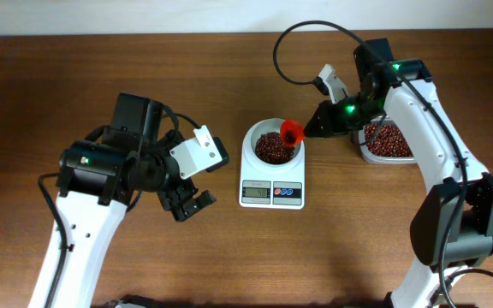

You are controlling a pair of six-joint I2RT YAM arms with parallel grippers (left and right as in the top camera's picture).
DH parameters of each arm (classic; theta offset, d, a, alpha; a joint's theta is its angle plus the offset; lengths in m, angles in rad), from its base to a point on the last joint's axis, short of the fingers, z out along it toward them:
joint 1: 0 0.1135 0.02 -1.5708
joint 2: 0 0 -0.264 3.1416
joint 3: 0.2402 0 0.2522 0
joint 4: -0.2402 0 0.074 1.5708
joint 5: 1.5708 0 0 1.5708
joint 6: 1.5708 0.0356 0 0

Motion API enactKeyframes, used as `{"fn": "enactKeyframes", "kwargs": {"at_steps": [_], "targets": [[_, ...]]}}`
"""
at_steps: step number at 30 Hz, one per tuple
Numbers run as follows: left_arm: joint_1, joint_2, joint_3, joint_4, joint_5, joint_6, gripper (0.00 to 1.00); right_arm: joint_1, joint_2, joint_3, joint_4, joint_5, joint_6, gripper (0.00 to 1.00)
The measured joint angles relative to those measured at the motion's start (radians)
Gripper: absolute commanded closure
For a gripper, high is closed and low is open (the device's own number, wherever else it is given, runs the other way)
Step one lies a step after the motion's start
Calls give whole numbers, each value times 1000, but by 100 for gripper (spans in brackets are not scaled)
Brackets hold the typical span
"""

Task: Scoop and weigh 50g on scale
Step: 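Tip the red scoop further over the bowl to empty it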

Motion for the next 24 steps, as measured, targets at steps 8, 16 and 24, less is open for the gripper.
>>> {"fn": "enactKeyframes", "kwargs": {"at_steps": [8, 16, 24], "targets": [[0, 0, 0, 0, 0, 0, 1, 0, 0, 0, 3, -93, -69, 96], [0, 0, 0, 0, 0, 0, 1, 0, 0, 0, -3, -27, 0, 96], [0, 0, 0, 0, 0, 0, 1, 0, 0, 0, -3, -27, 3, 96]]}}
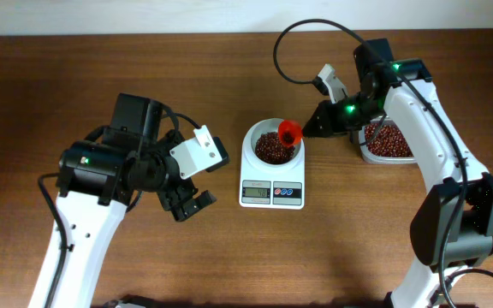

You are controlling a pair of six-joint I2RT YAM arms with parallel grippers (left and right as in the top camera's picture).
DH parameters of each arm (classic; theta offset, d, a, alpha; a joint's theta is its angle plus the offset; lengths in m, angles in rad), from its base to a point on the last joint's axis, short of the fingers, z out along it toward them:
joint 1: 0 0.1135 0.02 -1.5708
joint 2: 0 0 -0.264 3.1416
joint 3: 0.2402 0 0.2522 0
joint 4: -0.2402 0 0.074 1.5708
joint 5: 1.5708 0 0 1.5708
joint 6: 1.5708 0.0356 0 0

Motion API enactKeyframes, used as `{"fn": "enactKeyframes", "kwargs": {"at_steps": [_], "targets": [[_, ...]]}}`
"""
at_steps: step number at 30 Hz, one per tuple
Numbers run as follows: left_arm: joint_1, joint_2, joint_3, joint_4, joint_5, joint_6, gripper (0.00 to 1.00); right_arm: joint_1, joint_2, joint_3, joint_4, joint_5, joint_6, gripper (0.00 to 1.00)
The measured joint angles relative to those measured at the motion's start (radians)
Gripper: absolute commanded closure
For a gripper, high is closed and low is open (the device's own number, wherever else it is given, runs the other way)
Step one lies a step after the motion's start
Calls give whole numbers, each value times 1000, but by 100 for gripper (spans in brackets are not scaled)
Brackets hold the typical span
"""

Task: Scoop and weigh 50g on scale
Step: 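Tip the red scoop further over the bowl to empty it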

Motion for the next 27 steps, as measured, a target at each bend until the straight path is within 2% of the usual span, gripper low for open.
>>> {"fn": "enactKeyframes", "kwargs": {"at_steps": [6, 10, 18, 27], "targets": [[0, 0, 0, 0, 0, 0, 1, 0, 0, 0, 0, -3, 0, 96], [0, 0, 0, 0, 0, 0, 1, 0, 0, 0, 0, -103, -85, 96], [0, 0, 0, 0, 0, 0, 1, 0, 0, 0, -8, -21, -3, 96], [0, 0, 0, 0, 0, 0, 1, 0, 0, 0, -7, -18, 1, 96]]}}
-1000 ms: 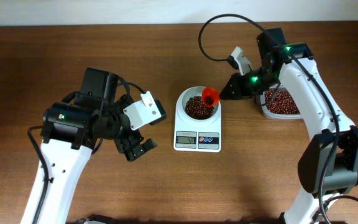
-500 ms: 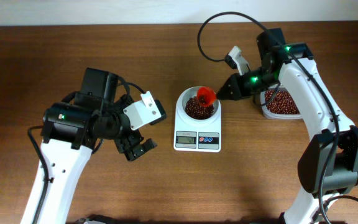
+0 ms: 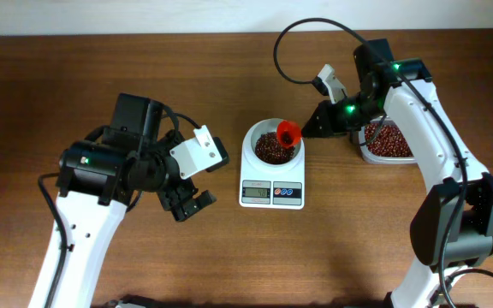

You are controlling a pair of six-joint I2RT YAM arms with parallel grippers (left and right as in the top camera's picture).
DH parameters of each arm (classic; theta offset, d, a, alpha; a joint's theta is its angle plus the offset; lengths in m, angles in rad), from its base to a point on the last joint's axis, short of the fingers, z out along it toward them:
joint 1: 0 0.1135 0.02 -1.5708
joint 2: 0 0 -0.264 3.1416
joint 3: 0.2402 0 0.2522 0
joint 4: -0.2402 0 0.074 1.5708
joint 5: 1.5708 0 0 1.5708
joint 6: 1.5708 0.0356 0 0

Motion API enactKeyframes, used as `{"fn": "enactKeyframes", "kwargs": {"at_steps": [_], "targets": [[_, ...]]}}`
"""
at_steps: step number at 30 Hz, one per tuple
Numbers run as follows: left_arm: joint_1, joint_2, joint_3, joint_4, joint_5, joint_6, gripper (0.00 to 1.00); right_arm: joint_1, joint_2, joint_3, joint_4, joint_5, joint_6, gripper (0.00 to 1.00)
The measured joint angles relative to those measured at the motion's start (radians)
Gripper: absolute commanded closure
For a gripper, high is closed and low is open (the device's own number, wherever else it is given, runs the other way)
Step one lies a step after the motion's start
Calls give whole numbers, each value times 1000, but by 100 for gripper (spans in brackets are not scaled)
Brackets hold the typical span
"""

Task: Scoop and weigh 50g on scale
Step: 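Tip the red scoop further over the bowl to empty it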

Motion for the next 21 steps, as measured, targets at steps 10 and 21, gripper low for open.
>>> {"fn": "enactKeyframes", "kwargs": {"at_steps": [10, 21], "targets": [[0, 0, 0, 0, 0, 0, 1, 0, 0, 1, -3, -12, -8, 96], [0, 0, 0, 0, 0, 0, 1, 0, 0, 1, 2, -85, -63, 96]]}}
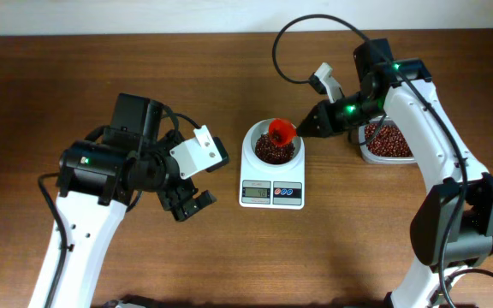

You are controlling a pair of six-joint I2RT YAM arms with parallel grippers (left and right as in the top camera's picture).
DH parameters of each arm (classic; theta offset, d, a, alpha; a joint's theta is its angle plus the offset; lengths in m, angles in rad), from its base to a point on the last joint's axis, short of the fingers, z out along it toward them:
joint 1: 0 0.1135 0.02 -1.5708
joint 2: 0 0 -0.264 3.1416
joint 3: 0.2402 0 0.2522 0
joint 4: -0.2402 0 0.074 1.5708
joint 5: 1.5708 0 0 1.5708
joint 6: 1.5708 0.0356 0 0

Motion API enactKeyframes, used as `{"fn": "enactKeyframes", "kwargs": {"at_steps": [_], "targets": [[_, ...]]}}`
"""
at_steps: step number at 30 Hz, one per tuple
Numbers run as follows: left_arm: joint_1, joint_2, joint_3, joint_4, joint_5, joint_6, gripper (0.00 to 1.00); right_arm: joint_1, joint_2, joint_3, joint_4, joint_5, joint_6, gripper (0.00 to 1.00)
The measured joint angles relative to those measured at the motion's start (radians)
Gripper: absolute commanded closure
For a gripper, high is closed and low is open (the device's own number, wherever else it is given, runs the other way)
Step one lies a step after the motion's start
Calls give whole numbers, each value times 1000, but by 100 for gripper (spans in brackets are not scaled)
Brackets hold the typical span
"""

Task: Scoop and weigh 50g on scale
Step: 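Tip the red scoop further over the bowl to empty it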

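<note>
A white scale [272, 193] stands at the table's middle with a white bowl [249, 145] of dark red beans [270, 151] on it. My right gripper [308, 128] is shut on the handle of a red scoop [282, 132], which is tipped with its mouth over the bowl's right side. At the left, my left gripper [190, 205] hangs open over bare table, holding nothing. The scale's display is too small to read.
A clear container of red beans [389, 142] sits at the right, partly under the right arm. The table's back edge meets a white wall. The left arm's bulk covers the table's left part.
The red scoop has shifted a little left and tipped further over the bowl, its mouth showing wider. The right gripper followed slightly left. The left arm has not moved.
At every earlier moment my right gripper held the red scoop at the bowl's right rim, nearly still, with beans in the bowl. Now the scoop is further over the beans and more tilted. My left gripper stayed open at the left throughout.
</note>
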Motion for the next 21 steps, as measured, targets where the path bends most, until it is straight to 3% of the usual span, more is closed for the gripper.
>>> {"fn": "enactKeyframes", "kwargs": {"at_steps": [9, 13, 21], "targets": [[0, 0, 0, 0, 0, 0, 1, 0, 0, 0, 2, 101, 80, 96], [0, 0, 0, 0, 0, 0, 1, 0, 0, 0, 4, 4, -9, 96], [0, 0, 0, 0, 0, 0, 1, 0, 0, 1, -10, 140, 93, 96]]}}
